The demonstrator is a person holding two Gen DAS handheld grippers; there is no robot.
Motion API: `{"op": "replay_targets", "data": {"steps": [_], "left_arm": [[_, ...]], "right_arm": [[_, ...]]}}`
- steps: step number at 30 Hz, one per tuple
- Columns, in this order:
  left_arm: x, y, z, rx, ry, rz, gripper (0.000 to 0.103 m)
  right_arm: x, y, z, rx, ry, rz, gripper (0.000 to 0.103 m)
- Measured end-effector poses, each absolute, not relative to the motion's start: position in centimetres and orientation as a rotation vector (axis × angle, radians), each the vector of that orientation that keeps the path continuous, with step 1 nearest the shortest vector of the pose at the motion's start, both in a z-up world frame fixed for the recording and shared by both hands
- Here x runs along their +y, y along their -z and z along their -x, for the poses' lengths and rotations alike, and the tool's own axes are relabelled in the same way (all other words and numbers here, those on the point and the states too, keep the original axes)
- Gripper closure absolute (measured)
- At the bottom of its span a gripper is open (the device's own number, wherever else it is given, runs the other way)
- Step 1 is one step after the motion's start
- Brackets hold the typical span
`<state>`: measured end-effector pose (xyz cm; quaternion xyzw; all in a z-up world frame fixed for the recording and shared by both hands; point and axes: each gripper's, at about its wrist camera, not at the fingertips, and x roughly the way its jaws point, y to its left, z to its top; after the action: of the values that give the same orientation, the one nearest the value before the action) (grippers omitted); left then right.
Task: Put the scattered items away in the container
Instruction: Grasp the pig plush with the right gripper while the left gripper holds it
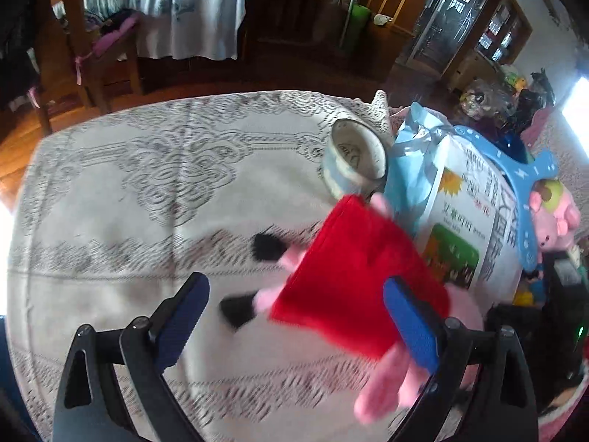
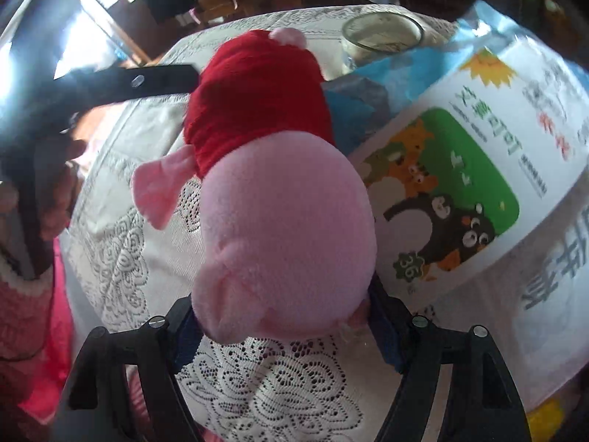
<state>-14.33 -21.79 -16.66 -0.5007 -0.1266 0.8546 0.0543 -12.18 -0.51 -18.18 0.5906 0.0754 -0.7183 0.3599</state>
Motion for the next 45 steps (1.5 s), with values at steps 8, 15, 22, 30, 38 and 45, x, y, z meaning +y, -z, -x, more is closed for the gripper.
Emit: {"op": "replay_targets", "data": {"steps": [8,15,22,30,38,45], "left_arm": [[-19.5,20.1,17.4,-0.506,-2.420,1.566,0.032],[-19.7,18.7,13.9,-0.538,-2.464,1.518,0.046],[-23.2,14.1,4.9,-0.589,-2.597,1.399,0.047],[-27.5,16.2,0.4,-0.760,-2.633,1.448,0.047],[-29.5,17.9,-0.2,-0.759,-2.644,1.477,0.046],[-31.0,17.6,0.1,-0.766,-2.656,1.448,0.021]], "right_arm": [[1.1,17.7,12.5,0.132,1.967,-1.486,0.013],[1.3,16.5,11.9,0.126,2.028,-1.436,0.029],[-1.7,15.2,8.4,0.339,1.922,-1.322,0.029],[-4.9,17.4,6.1,0.351,1.895,-1.282,0.027],[-6.9,18.3,6.2,0.367,1.859,-1.232,0.017],[-8.1,19.8,8.2,0.340,1.834,-1.219,0.014]]}}
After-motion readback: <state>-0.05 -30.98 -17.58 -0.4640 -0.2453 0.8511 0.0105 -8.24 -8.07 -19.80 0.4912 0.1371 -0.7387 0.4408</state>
